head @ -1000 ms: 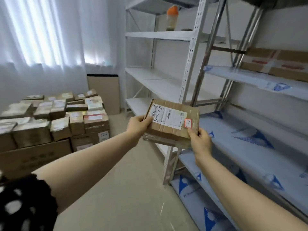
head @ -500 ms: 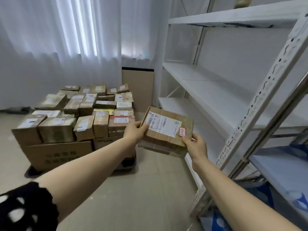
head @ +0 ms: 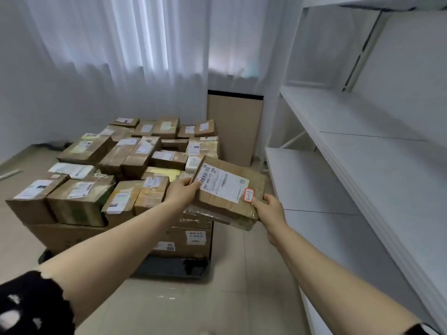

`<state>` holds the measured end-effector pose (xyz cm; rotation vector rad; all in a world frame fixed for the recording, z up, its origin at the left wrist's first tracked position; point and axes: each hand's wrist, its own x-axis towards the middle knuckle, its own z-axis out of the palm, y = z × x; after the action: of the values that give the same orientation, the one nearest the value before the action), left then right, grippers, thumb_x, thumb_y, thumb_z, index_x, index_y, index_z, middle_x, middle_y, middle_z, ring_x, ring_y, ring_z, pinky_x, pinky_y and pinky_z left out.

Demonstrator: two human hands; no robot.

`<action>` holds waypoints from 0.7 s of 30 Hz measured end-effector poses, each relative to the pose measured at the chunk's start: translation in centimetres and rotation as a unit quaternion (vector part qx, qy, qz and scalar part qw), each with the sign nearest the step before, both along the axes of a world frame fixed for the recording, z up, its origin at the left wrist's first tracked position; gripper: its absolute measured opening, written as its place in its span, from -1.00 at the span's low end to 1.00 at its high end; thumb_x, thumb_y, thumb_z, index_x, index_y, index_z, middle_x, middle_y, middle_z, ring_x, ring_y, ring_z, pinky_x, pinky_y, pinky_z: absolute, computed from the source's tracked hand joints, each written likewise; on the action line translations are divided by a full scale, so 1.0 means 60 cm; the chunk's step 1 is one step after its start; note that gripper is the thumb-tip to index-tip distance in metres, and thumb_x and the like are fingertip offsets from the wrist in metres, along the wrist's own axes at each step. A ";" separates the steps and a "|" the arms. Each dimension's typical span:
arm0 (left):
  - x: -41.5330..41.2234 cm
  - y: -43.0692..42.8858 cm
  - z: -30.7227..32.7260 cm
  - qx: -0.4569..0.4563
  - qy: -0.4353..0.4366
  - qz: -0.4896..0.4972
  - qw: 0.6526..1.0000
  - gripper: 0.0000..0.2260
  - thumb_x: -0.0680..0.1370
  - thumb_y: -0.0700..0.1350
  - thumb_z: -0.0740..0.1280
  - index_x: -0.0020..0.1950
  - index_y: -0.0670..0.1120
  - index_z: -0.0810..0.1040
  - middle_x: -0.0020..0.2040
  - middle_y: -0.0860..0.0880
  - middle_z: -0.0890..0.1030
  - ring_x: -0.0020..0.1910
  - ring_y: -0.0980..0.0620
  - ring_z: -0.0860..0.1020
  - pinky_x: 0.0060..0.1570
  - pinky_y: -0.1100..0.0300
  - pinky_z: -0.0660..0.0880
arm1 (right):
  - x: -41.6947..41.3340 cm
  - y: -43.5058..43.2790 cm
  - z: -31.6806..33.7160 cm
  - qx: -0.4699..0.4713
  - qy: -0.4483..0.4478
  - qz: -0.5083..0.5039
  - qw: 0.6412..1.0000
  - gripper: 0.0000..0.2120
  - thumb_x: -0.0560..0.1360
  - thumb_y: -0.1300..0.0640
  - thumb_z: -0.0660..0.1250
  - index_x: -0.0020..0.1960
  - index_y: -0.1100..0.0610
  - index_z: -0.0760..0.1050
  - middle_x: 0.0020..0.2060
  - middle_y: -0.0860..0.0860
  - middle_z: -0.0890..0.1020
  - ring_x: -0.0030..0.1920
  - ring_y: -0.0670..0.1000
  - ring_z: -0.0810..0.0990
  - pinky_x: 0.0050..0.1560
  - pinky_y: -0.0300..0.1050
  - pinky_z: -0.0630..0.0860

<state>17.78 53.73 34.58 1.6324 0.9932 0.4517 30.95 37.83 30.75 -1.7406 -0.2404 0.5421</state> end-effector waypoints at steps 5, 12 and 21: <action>0.137 0.142 -0.039 -0.026 -0.011 0.013 1.000 -0.74 0.60 -0.09 0.27 0.27 -0.10 0.54 0.12 -0.06 0.60 0.09 -0.03 0.56 0.07 0.10 0.53 | 0.144 0.147 -0.035 -0.024 0.001 -0.008 1.000 -0.75 0.53 0.10 0.35 0.18 0.13 0.48 -0.01 0.03 0.63 -0.03 0.04 0.64 0.06 0.08 0.59; 0.272 0.311 -0.036 -0.011 0.013 0.034 0.999 -0.73 0.61 -0.11 0.26 0.29 -0.11 0.53 0.14 -0.08 0.59 0.03 0.00 0.55 -0.05 0.18 0.49 | 0.303 0.336 -0.036 -0.050 0.030 0.015 0.998 -0.53 0.44 0.13 0.41 0.32 0.14 0.40 0.09 0.04 0.62 0.01 0.05 0.64 0.07 0.10 0.60; 0.404 0.520 -0.100 -0.026 0.032 0.097 0.994 -0.73 0.60 -0.13 0.28 0.29 -0.11 0.54 0.15 -0.06 0.60 0.02 0.02 0.53 0.01 0.16 0.49 | 0.482 0.574 -0.064 -0.082 0.001 0.132 0.988 -0.22 0.48 0.08 0.37 0.53 -0.17 -0.01 0.38 -0.06 0.41 0.23 0.06 0.53 0.19 0.14 0.52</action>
<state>42.00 84.92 28.56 1.5179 1.2087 0.5033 59.84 72.27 26.91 -1.8805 -0.4390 0.7733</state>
